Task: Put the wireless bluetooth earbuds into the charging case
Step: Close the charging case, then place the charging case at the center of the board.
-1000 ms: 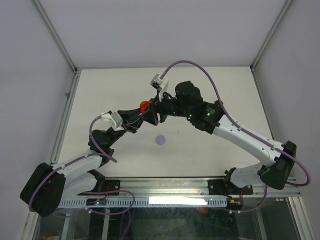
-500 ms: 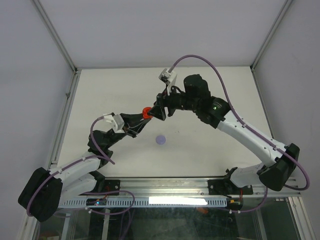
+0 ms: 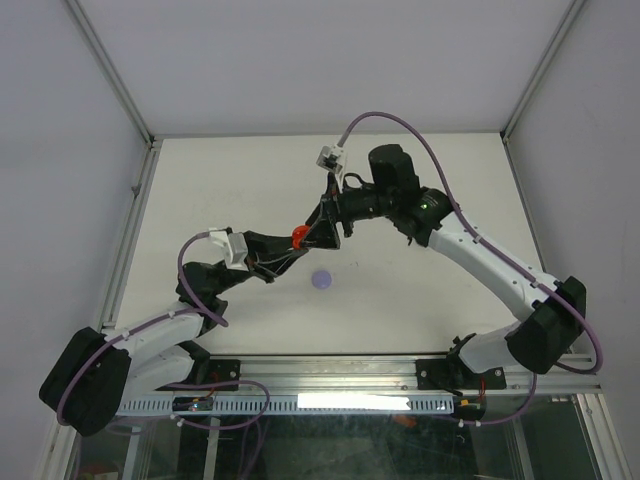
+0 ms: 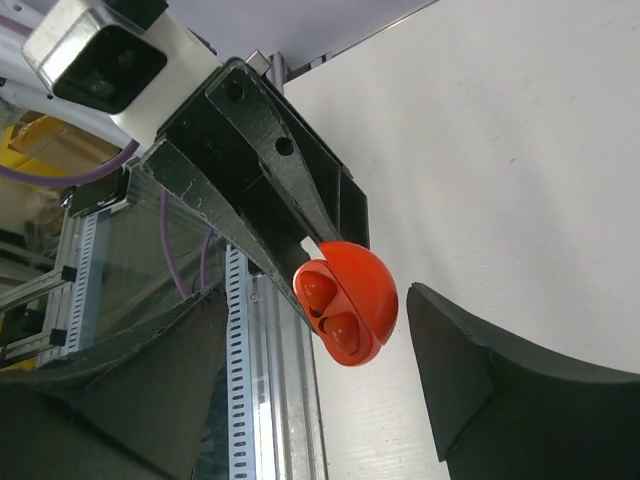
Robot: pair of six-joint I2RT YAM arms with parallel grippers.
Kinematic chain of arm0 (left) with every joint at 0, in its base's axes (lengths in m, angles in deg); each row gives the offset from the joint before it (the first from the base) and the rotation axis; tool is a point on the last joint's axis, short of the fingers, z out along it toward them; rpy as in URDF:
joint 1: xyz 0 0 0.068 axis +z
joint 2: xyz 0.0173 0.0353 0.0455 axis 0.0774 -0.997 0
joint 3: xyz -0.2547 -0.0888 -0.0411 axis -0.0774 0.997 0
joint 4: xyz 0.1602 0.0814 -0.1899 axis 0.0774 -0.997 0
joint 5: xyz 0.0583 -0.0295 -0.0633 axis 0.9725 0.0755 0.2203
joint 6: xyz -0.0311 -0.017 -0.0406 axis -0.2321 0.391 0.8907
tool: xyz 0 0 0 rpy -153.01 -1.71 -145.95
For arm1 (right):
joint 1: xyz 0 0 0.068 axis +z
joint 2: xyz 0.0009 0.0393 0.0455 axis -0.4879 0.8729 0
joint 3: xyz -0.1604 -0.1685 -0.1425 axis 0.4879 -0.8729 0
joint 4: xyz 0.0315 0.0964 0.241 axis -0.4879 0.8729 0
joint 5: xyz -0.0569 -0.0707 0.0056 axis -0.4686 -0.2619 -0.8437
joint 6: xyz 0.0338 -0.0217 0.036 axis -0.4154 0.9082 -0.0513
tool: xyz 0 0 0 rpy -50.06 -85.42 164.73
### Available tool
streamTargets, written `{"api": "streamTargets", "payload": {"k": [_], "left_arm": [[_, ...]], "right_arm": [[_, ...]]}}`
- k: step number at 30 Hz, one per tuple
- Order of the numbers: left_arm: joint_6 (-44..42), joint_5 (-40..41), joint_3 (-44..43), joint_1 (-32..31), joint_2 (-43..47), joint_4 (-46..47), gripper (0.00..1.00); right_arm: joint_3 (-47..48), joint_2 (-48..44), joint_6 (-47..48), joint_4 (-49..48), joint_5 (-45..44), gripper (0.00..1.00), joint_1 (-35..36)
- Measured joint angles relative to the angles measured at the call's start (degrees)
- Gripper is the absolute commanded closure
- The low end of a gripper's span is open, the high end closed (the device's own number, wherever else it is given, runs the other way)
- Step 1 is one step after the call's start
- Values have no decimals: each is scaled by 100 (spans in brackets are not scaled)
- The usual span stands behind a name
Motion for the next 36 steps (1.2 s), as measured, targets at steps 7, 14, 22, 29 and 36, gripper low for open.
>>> {"api": "streamTargets", "payload": {"k": [7,14,22,29,36], "left_arm": [[221,-81,0,0,-120,286,99],[398,31,0,0,-72,146,97],[754,304,55,-55,278,-555,96],[1193,632,90,-61,507,-1541,95],[1976,1121,90,-61,544,-3121,89]], "right_arm": [[-74,315,-48,-17,575,27,0],[-94,313,-9,-20,848,30,-20],[-247,109,111,-92,922,30,-83],[-455,-107,173,-155,505,28,-166],[-734,-328,229,-57,-1263,28,-219]]}}
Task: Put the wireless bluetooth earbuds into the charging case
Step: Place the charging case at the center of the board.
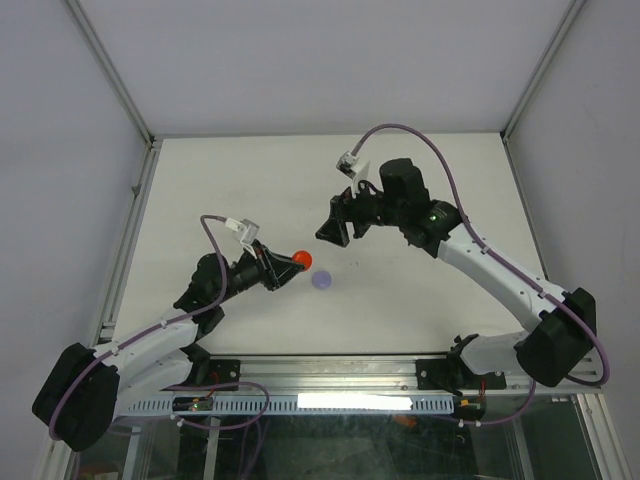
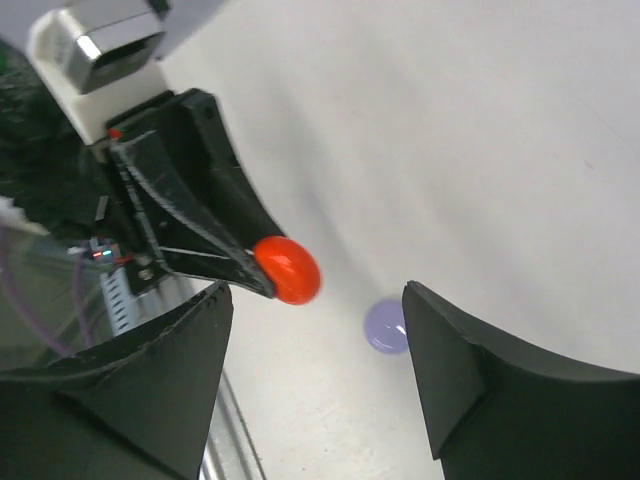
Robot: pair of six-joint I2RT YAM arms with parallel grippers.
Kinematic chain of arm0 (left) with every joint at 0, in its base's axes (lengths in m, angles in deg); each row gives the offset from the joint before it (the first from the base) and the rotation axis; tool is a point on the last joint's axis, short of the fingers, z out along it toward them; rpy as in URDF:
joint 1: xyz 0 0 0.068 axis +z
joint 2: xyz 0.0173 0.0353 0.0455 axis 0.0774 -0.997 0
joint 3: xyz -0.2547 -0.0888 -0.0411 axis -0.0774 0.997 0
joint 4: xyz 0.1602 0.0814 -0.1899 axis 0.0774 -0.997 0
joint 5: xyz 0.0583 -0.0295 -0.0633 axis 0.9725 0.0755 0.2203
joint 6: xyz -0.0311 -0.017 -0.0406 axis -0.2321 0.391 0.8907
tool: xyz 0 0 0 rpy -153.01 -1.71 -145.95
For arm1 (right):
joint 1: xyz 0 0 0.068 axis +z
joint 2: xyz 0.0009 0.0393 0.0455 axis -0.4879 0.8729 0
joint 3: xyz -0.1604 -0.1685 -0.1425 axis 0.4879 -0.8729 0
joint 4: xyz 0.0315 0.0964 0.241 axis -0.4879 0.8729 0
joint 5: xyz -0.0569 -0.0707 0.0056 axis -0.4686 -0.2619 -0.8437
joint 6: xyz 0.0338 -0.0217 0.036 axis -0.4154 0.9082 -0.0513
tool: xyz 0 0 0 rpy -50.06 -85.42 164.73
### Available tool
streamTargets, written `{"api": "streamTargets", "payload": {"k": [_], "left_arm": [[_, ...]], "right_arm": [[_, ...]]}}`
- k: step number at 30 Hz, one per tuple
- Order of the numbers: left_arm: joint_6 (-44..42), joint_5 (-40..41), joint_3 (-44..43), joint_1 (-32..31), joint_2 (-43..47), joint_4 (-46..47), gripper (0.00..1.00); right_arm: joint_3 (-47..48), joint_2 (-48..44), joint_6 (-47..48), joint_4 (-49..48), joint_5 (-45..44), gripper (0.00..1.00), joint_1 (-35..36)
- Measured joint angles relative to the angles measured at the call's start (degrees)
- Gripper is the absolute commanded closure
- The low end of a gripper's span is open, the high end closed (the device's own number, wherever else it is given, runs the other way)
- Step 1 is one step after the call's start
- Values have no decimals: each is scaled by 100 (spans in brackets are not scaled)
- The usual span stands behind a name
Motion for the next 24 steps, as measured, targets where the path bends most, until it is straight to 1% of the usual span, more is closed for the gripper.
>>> {"api": "streamTargets", "payload": {"k": [1,4,8,11,17,19,20,24], "left_arm": [[133,81,0,0,0,-251,88],[538,293,0,0,-13,-960,86],[881,505,0,0,-175,-1565,84],[1029,555,-31,0,-503,-1897,82],[1126,481,-446,0,-1576,-2271,74],[1132,459,-579,0,-1851,-2334,70],[1137,452,-643,0,-1974,-2387,65],[1156,483,-776,0,-2157,-2570,53]], "right_arm": [[-101,-44,0,20,-387,28,-2],[-341,-101,-4,90,-1193,28,-7],[-686,-109,-7,129,-2098,28,-9],[-898,-109,-7,166,-2610,28,-13],[-1073,-109,-7,203,-3331,28,-24],[-1091,-114,-7,197,-3497,28,-24],[-1097,-116,-4,195,-3558,28,-26],[-1182,-129,-4,170,-3777,28,-35]]}}
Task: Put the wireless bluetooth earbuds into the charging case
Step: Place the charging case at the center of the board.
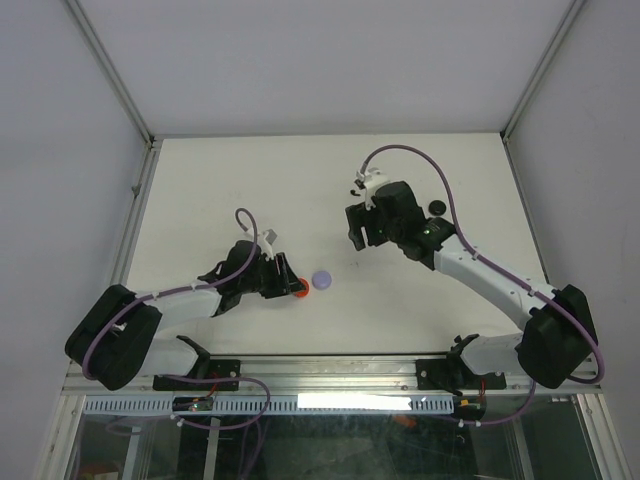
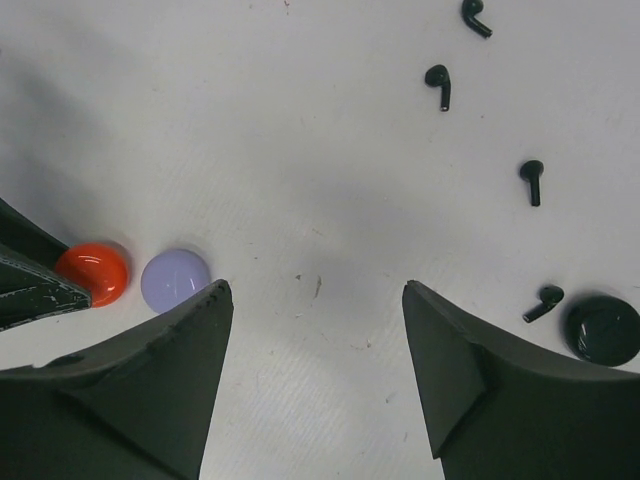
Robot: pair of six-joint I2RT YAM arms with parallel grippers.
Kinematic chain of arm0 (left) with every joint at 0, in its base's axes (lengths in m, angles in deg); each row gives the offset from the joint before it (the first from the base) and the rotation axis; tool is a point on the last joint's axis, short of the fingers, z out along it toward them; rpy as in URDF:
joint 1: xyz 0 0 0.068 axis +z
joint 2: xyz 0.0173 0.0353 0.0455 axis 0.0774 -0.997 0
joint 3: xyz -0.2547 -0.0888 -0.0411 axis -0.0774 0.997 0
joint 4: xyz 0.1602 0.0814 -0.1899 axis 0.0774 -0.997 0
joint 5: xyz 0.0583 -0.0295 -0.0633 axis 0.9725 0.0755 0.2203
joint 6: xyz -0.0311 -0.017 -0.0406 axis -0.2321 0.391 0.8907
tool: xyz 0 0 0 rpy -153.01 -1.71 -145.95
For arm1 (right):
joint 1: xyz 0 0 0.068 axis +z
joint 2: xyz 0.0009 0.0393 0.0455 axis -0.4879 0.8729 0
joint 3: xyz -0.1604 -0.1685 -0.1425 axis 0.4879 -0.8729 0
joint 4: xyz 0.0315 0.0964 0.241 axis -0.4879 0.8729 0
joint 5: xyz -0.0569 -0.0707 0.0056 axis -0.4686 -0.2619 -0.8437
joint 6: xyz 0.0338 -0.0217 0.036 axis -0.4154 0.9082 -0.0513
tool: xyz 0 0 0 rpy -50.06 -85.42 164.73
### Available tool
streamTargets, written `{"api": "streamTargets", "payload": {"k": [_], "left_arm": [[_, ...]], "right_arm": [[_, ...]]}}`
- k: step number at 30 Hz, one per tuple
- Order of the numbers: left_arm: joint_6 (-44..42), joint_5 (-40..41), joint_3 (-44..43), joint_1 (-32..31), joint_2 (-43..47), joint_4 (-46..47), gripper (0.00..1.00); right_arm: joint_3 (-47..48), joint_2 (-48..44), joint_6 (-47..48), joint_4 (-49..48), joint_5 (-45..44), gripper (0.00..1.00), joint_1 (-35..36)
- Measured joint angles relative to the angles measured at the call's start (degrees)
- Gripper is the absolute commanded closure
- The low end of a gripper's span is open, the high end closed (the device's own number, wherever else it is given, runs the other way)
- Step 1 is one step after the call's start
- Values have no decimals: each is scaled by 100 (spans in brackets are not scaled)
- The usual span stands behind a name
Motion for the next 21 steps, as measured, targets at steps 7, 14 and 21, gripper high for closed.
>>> {"api": "streamTargets", "payload": {"k": [7,14,21], "left_arm": [[-9,37,-313,0,-168,-332,37],[-179,496,-455,0,328,-1099,15],[-756,1294,-1167,4,1285,-2435,1]], "right_arm": [[-76,0,13,31,-234,27,-101],[-74,26,15,175,-533,27,-501],[-74,247,-151,431,-573,26,-1154]]}}
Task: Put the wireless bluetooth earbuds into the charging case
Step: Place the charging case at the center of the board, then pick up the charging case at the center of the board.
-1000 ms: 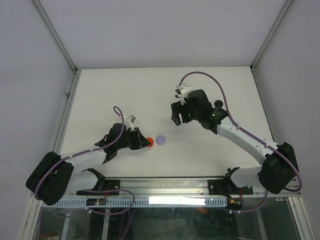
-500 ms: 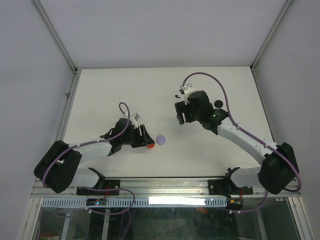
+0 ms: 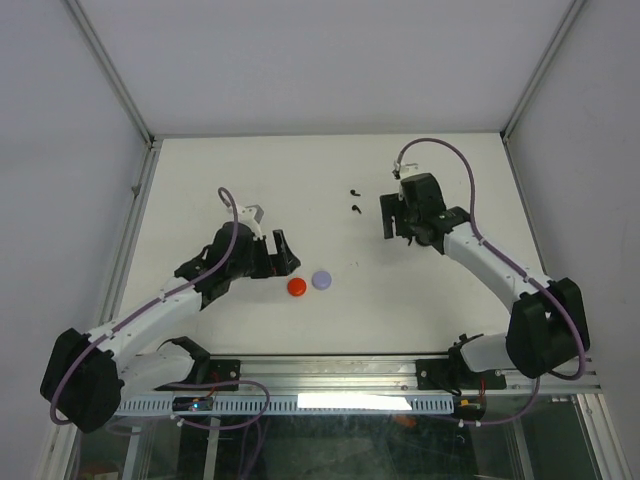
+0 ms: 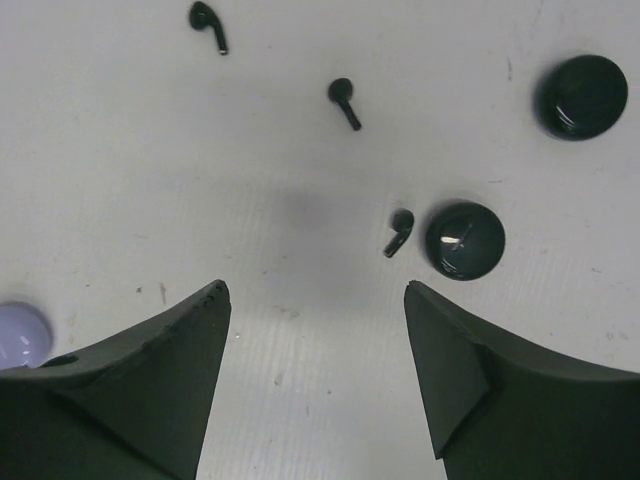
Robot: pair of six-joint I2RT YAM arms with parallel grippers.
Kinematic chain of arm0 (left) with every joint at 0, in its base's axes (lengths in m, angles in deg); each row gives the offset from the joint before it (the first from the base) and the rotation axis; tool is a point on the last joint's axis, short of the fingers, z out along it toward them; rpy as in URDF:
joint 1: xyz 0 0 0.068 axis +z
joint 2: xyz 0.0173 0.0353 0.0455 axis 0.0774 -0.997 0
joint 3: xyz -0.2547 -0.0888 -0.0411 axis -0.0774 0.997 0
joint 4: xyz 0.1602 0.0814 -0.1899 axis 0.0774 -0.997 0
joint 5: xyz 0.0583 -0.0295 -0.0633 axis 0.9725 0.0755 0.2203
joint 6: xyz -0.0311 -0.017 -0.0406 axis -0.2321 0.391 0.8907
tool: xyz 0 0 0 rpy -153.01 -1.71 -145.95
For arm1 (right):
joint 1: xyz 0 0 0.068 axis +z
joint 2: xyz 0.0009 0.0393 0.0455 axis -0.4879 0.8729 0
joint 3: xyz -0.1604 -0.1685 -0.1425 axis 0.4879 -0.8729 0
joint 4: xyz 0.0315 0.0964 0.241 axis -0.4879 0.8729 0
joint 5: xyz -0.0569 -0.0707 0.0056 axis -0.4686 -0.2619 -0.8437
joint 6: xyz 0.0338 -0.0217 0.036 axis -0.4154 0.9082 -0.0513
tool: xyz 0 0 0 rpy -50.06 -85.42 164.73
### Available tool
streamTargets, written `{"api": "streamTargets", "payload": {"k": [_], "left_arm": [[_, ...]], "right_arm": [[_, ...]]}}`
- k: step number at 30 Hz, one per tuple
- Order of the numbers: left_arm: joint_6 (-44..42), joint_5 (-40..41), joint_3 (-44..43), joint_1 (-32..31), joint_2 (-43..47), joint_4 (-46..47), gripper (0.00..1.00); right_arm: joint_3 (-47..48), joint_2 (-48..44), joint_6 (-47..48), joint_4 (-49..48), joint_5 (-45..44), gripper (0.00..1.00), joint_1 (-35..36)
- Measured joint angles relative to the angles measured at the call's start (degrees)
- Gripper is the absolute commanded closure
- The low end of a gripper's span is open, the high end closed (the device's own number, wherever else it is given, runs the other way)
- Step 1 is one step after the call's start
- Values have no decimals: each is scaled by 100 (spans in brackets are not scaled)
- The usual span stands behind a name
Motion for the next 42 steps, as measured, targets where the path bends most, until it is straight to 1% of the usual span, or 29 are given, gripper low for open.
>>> {"api": "streamTargets", "payload": {"k": [4,7,12,18,24,29,37,42], "left_arm": [[-442,398,-343,-2,514,-313,1],[-898,649,-540,0,726,-476,1],[-1753,1054,-841,2,527,-546,1],[-2295,1207,-859,166,144,-533,1],[-2476,1300,-796,267,227,-525,1],[-2527,1305,-702,304,450,-527,1],[-2559,1298,-693,417,527,-522,1],[-2559,1294,-691,466,527,-525,1]], "right_arm": [[17,326,-125,149,50,26,-555],[92,675,-184,258,201,26,-986],[444,1303,-114,315,669,27,-1554],[828,1709,125,184,1355,28,-2000],[1268,2319,372,122,1969,29,-2225],[1311,2677,542,269,2293,29,-2275],[1244,2658,533,610,2496,29,-2295],[920,2275,439,863,2494,29,-2297]]}}
